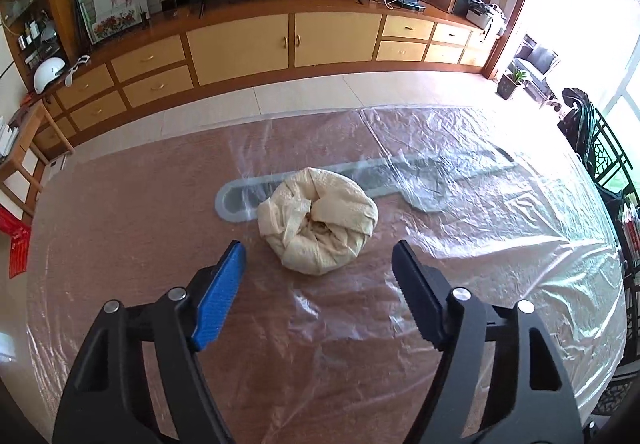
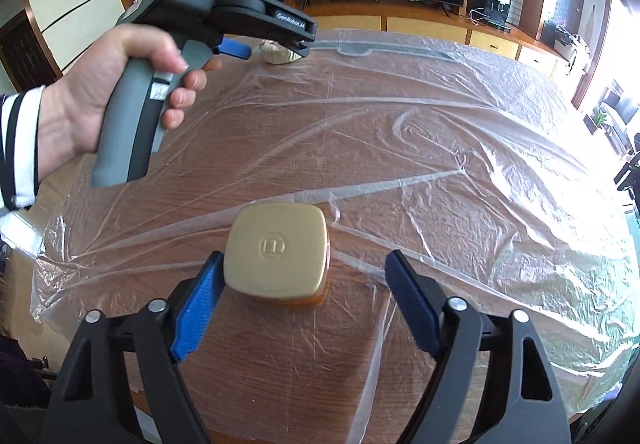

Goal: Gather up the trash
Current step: 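Grasp the cream cloth bundle with the left tool while the right tool grasps the gold jar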

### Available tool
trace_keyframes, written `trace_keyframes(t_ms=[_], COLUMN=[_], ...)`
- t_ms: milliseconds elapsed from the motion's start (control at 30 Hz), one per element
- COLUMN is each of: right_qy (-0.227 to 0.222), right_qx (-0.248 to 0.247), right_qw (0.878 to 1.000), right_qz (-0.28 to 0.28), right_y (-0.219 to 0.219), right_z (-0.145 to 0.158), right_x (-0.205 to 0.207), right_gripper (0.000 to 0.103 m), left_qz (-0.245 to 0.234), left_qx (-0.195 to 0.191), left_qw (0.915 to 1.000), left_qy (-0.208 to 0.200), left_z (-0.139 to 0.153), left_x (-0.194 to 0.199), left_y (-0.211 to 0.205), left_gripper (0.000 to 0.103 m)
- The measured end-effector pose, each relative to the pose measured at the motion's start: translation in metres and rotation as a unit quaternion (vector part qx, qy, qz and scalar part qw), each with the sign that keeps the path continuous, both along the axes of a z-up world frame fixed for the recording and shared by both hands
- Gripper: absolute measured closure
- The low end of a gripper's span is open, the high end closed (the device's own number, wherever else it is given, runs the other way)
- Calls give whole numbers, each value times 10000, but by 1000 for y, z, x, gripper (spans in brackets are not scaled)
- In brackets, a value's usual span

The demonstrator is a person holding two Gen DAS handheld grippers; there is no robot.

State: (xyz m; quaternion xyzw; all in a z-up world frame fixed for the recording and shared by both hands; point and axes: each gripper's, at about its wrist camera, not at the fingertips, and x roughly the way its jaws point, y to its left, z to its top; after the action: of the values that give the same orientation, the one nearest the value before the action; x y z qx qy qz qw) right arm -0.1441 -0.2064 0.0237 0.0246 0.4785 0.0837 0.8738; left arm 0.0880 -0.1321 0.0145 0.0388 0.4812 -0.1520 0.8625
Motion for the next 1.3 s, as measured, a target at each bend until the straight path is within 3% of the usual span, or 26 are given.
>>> trace_keyframes(t_ms=[167, 233, 300, 367, 600, 900, 1300], right_qy=[0, -27, -56, -83, -71, -36, -3], right_qx=[-57, -74, -119, -209, 203, 580, 678], right_qw=[10000, 9999, 9998, 9995, 9997, 9982, 9976], right_qz=[21, 81, 176, 239, 73, -177, -106], right_y=[2, 5, 9, 12, -6, -37, -52], right_z=[-5, -6, -6, -5, 2, 8, 19], right_x=[1, 1, 0, -2, -2, -6, -26], right_gripper=[36, 43, 57, 57, 57, 57, 57], left_qz=[31, 6, -9, -24, -65, 11, -59], left_qx=[-58, -20, -23, -9, -20, -331, -392], left_qw=[10000, 10000, 10000, 10000, 9996, 9988, 9987], left_qy=[20, -11, -19, -46, -278, -359, -314], left_z=[-4, -4, -4, -3, 12, 29, 34], left_x=[5, 7, 7, 5, -25, -99, -194], left_y=[0, 0, -1, -1, 7, 32, 34], left_gripper=[42, 51, 52, 53, 53, 53, 53])
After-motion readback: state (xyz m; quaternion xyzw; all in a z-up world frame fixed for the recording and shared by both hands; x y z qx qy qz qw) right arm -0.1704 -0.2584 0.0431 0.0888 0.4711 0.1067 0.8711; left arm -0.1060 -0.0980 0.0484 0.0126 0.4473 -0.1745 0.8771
